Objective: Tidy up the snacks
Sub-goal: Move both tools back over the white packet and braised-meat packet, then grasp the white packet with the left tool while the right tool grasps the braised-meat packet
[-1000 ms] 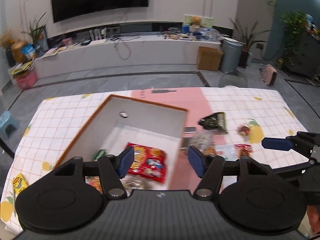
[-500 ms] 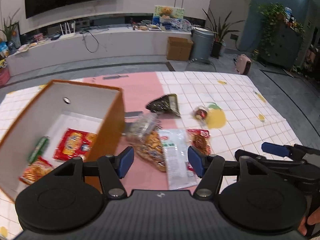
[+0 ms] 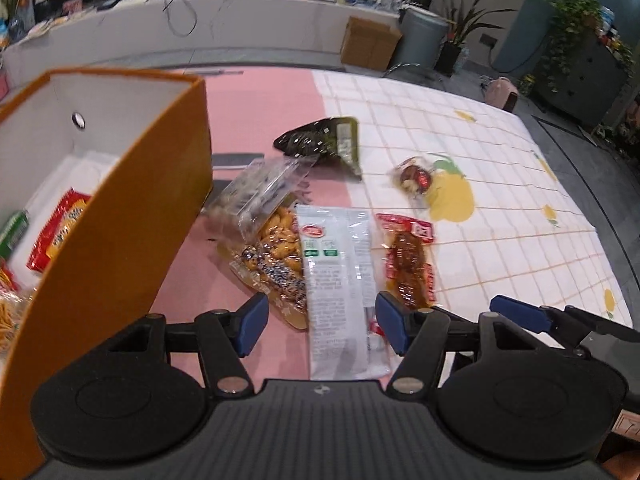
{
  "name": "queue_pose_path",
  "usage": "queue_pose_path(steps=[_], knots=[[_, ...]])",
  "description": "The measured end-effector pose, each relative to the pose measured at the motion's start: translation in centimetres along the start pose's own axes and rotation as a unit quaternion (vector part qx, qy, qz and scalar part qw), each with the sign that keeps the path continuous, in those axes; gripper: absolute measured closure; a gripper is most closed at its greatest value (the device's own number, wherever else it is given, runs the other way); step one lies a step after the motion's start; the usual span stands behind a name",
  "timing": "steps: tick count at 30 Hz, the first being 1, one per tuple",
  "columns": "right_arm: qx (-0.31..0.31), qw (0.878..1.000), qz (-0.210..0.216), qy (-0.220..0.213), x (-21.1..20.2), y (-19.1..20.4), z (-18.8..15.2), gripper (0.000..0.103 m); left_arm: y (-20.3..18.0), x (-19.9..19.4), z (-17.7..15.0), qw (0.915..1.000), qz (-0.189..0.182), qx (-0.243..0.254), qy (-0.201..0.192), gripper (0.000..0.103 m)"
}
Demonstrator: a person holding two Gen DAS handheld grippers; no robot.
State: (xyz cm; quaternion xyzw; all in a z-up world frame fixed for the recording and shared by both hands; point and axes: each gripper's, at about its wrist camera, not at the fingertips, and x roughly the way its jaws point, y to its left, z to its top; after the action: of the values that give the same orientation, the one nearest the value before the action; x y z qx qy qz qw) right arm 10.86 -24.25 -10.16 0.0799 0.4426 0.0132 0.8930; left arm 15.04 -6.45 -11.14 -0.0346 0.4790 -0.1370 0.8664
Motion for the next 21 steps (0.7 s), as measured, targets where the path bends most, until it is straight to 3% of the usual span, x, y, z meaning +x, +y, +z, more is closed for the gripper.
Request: queue_pose_path(steps=[9,15,21], knots=[[0.011,1.000,0.010,0.022,5.1,1.1,1.2,0.037,1.9,2.0,0.9,0.9996,-0.001,-0.027,0.007,0.031],[-0.010,1.000,-0.001,0.021,5.4,1.1,1.5,0.038,1.2,3.2,1.2,0.9992,-0.023,-0.030,0.016,0.033],[-0.024,0.999,-0.025,0.028,4.8,-0.3,0.5,0.039,0.0,4.2,0.7,0.9994,-0.020,-0.021,0.021,0.033]])
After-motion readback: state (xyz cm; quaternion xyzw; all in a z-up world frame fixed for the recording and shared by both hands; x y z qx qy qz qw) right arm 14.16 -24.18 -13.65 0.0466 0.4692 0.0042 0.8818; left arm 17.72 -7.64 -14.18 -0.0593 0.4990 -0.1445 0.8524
